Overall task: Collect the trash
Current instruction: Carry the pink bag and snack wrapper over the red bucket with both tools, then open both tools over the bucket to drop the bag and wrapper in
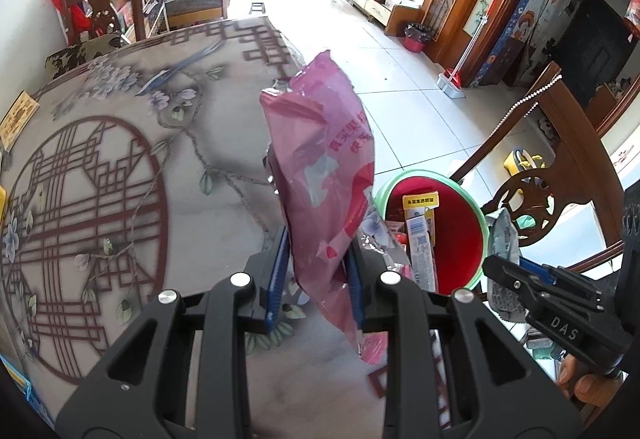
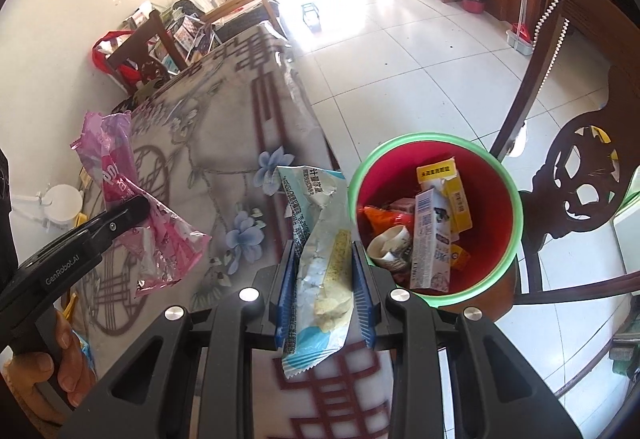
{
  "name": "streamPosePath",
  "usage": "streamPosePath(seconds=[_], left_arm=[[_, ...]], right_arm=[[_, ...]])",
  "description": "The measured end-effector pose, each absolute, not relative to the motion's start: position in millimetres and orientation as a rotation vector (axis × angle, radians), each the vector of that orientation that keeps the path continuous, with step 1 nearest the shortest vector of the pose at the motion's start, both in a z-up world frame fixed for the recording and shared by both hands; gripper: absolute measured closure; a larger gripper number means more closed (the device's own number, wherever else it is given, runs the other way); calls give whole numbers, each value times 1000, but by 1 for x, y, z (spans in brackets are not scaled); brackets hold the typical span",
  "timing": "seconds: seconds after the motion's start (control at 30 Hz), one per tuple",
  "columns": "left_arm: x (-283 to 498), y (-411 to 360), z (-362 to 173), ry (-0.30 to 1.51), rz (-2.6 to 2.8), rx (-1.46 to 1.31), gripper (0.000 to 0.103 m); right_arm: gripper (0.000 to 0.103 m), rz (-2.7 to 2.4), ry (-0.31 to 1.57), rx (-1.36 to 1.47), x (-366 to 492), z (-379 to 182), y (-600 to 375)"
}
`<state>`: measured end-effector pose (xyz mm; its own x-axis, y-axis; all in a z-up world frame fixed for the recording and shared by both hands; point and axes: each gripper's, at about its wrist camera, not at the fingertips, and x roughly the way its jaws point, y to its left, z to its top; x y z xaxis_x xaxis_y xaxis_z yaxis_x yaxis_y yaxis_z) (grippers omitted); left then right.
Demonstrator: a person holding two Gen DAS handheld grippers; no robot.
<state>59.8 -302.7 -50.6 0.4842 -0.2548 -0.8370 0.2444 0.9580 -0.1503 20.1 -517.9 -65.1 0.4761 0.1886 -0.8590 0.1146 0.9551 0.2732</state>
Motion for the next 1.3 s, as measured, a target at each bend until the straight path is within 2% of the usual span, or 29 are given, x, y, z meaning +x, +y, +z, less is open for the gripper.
streamPosePath(seconds=[0.87, 0.93, 0.97, 1.1, 1.13, 1.17, 1.23, 1.3], left_arm=[[90, -379, -68, 1062, -385, 77, 77], [93, -385, -71, 1072, -396, 78, 77], [94, -389, -72, 1073, -404, 80, 77], [100, -413, -76, 1077, -454, 106, 74], [101, -422, -77, 1082, -487, 107, 68], [101, -429, -77, 1081, -511, 112, 54], [100, -436, -74, 1056, -533, 125, 32], [95, -441, -69, 1024, -558, 137, 28]], right_arm=[[73, -79, 1109, 365, 52, -99, -602], [38, -102, 1103, 364, 55, -101, -607], [35, -120, 1087, 369, 54, -100, -611], [36, -158, 1070, 375, 50, -98, -621], [36, -169, 1067, 376, 47, -97, -623], [36, -176, 1065, 378, 45, -96, -626], [36, -198, 1062, 381, 39, -95, -630], [36, -224, 1054, 386, 29, -91, -632]])
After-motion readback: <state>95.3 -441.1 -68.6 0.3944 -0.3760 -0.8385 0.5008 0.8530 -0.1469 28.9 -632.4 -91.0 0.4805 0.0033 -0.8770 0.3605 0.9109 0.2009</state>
